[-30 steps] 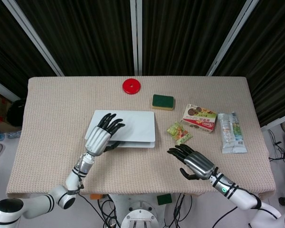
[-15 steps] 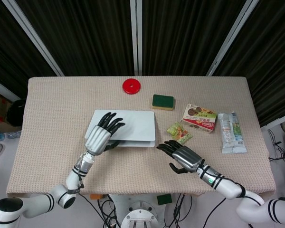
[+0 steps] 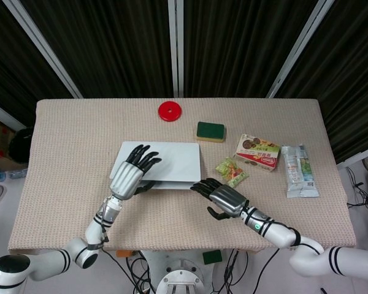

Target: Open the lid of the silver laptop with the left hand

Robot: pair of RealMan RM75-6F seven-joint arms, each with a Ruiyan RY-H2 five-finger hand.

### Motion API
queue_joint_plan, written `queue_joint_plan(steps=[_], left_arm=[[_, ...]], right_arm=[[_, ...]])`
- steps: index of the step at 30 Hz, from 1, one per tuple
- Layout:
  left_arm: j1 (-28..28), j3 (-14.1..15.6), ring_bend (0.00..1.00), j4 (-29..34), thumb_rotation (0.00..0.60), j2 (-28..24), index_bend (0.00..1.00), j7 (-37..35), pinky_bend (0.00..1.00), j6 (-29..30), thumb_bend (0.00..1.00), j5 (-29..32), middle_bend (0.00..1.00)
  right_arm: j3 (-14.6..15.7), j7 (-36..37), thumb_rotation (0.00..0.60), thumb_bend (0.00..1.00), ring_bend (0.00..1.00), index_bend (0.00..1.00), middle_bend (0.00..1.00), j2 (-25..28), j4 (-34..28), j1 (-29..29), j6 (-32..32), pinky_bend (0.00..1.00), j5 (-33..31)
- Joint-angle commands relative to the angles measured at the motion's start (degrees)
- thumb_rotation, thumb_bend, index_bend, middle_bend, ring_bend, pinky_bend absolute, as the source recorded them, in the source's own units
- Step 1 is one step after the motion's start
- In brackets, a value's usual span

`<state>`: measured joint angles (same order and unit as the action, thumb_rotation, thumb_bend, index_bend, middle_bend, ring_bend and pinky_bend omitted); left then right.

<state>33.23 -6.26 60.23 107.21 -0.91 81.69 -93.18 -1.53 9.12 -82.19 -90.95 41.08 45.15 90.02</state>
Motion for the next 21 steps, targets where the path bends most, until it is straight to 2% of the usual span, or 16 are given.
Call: queue_joint_plan(steps=[1, 12, 21], left_arm=[[0.16, -0.16, 0.08, -0.21, 0.6, 0.02, 0.26, -0.14, 0.11, -0.13, 0.76, 0.15, 0.21], [2.03, -2.0, 0.08, -0.26, 0.6, -0.8, 0.26, -0.13, 0.11, -0.59, 0.76, 0.51, 0.21], [5.0, -4.72, 0.08, -0.07, 0.6, -3.33, 0.25, 0.79, 0.11, -3.55, 0.76, 2.16, 0.21]], right_arm=[[-0.31, -1.09, 0.6, 0.61, 0.0, 0.0, 0.03, -1.27, 0.68, 1.38, -2.13, 0.0, -1.72], [-0.94, -1.43, 0.6, 0.61, 0.0, 0.0, 0.04, -4.39, 2.37, 3.51, -5.15, 0.0, -5.71], [-1.16, -1.84, 0.6, 0.61, 0.0, 0.0, 0.04, -5.82, 3.57, 4.81, -6.57, 0.0, -7.74]])
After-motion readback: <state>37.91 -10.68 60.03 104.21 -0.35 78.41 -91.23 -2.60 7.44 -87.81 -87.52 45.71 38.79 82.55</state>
